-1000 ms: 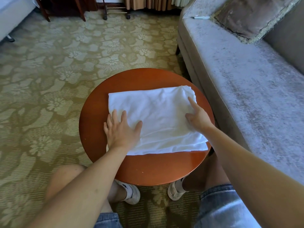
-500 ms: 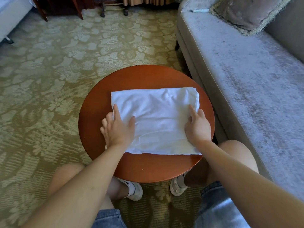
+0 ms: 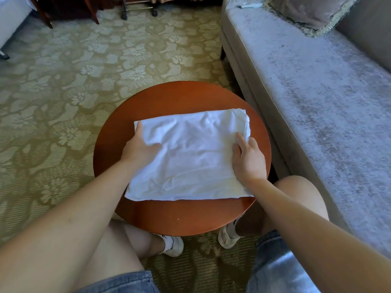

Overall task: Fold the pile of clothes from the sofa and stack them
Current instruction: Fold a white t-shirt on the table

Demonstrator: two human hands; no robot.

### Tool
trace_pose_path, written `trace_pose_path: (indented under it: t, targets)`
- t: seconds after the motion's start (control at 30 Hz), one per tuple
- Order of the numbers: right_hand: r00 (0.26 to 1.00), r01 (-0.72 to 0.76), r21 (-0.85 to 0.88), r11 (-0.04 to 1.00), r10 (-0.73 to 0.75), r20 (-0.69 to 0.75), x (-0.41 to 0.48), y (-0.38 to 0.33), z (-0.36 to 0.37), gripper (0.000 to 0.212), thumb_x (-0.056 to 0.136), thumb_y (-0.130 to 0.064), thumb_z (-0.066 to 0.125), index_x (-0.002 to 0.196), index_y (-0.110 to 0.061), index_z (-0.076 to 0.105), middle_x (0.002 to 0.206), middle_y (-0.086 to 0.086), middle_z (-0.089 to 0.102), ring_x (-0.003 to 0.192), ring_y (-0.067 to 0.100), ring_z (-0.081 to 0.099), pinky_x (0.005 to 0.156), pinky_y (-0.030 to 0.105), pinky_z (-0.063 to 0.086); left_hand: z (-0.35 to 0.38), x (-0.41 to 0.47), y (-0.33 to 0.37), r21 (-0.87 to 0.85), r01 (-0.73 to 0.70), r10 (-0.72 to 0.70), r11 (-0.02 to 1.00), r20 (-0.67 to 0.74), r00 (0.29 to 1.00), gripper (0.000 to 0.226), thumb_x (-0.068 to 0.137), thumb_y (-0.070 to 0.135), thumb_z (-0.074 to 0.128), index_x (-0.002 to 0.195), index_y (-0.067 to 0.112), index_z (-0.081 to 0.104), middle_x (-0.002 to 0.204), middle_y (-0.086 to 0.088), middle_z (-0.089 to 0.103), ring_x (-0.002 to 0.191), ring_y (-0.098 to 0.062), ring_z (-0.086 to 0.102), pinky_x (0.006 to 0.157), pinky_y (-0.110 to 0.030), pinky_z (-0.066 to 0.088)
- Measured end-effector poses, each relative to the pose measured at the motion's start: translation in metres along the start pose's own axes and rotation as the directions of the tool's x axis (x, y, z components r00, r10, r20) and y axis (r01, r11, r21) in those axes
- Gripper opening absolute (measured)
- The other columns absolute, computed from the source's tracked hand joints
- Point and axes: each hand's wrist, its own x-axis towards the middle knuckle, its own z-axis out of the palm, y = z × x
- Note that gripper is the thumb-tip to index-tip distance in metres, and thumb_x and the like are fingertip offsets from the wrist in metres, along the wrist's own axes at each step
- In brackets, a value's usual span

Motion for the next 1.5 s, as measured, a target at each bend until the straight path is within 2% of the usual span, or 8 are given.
trace_pose_path:
  t: [0.1, 0.27, 0.5, 0.73, 0.9, 1.07, 1.23, 1.5]
  targets:
    - [1.000, -0.011, -0.002, 1.000, 0.011, -0.006, 0.000, 0.001, 0.000, 0.027, 0.102, -0.030, 0.033, 0.124, -0.023, 0.047, 0.088, -0.001, 0.040, 0.068, 0.024, 0.046, 0.060, 0.031, 0.036, 0.010, -0.014, -0.023, 0.154, -0.181, 0.187, 0.971, -0.023, 0.982, 0.072, 0.098, 0.042, 0.048, 0.154, 0.034, 0.005, 0.132, -0.009, 0.056, 0.110, -0.032, 0.057, 0.077, -0.037, 0.047]
    - [1.000, -0.004, -0.004, 1.000, 0.004, -0.006, 0.000, 0.000, 0.001, 0.027, 0.102, -0.028, 0.033, 0.124, -0.022, 0.046, 0.088, -0.001, 0.040, 0.067, 0.021, 0.045, 0.060, 0.030, 0.035, 0.027, -0.026, -0.032, 0.256, -0.186, 0.249, 0.949, -0.241, 0.938, 0.051, 0.102, 0.033, 0.038, 0.152, 0.032, 0.026, 0.135, -0.007, 0.051, 0.118, -0.032, 0.052, 0.092, -0.043, 0.043]
    - [0.998, -0.028, -0.006, 1.000, 0.028, 0.058, 0.000, -0.005, -0.004, 0.044, 0.100, -0.019, 0.032, 0.144, -0.025, 0.035, 0.099, -0.001, 0.041, 0.077, 0.022, 0.047, 0.067, 0.029, 0.035, 0.027, -0.026, -0.033, 0.307, -0.207, 0.277, 0.929, -0.207, 0.938, 0.047, 0.103, 0.031, 0.033, 0.150, 0.033, 0.030, 0.118, -0.007, 0.050, 0.104, -0.031, 0.053, 0.086, -0.040, 0.041]
    - [0.980, -0.063, -0.121, 0.991, 0.084, 0.181, -0.002, -0.010, -0.013, 0.051, 0.097, -0.017, 0.033, 0.147, -0.021, 0.027, 0.101, -0.001, 0.032, 0.076, 0.025, 0.043, 0.064, 0.030, 0.033, 0.027, -0.034, -0.032, 0.317, -0.189, 0.257, 0.929, -0.188, 0.948, 0.046, 0.103, 0.036, 0.032, 0.148, 0.024, 0.034, 0.125, -0.007, 0.048, 0.107, -0.030, 0.053, 0.085, -0.040, 0.041]
    - [0.956, -0.170, -0.009, 0.985, 0.168, 0.241, -0.025, -0.009, -0.026, 0.044, 0.100, -0.020, 0.034, 0.144, -0.017, 0.038, 0.115, 0.005, 0.044, 0.098, 0.029, 0.052, 0.076, 0.030, 0.041, 0.019, -0.055, -0.034, 0.412, -0.200, 0.244, 0.889, -0.058, 0.968, 0.046, 0.104, 0.037, 0.031, 0.147, 0.021, 0.036, 0.131, -0.008, 0.048, 0.109, -0.034, 0.054, 0.085, -0.040, 0.042]
    - [0.970, -0.187, 0.120, 0.975, 0.164, 0.179, -0.038, -0.020, -0.051, 0.033, 0.100, -0.013, 0.039, 0.127, -0.008, 0.056, 0.110, 0.007, 0.051, 0.105, 0.028, 0.054, 0.072, 0.023, 0.038, -0.008, -0.078, -0.019, 0.301, -0.191, 0.217, 0.934, -0.057, 0.974, 0.044, 0.102, 0.025, 0.045, 0.142, 0.008, 0.042, 0.142, -0.014, 0.047, 0.128, -0.034, 0.044, 0.097, -0.042, 0.040]
    - [0.959, -0.195, 0.139, 0.971, 0.159, 0.236, -0.041, -0.028, -0.096, 0.051, 0.095, -0.007, 0.039, 0.145, -0.018, 0.044, 0.133, 0.011, 0.052, 0.117, 0.030, 0.053, 0.087, 0.028, 0.040, -0.031, -0.104, 0.026, 0.180, -0.336, 0.359, 0.925, -0.116, 0.926, 0.050, 0.099, 0.017, 0.051, 0.147, 0.008, 0.039, 0.152, -0.010, 0.038, 0.141, -0.027, 0.033, 0.114, -0.037, 0.028]
    - [0.994, -0.095, 0.103, 0.990, 0.089, 0.056, -0.055, -0.015, -0.182, 0.055, 0.097, -0.007, 0.037, 0.149, -0.024, 0.036, 0.145, 0.016, 0.044, 0.126, 0.034, 0.047, 0.084, 0.026, 0.034, -0.037, -0.152, 0.084, 0.010, -0.438, 0.434, 0.899, -0.146, 0.889, 0.057, 0.096, 0.017, 0.057, 0.149, 0.013, 0.035, 0.154, -0.004, 0.036, 0.143, -0.021, 0.030, 0.112, -0.030, 0.025]
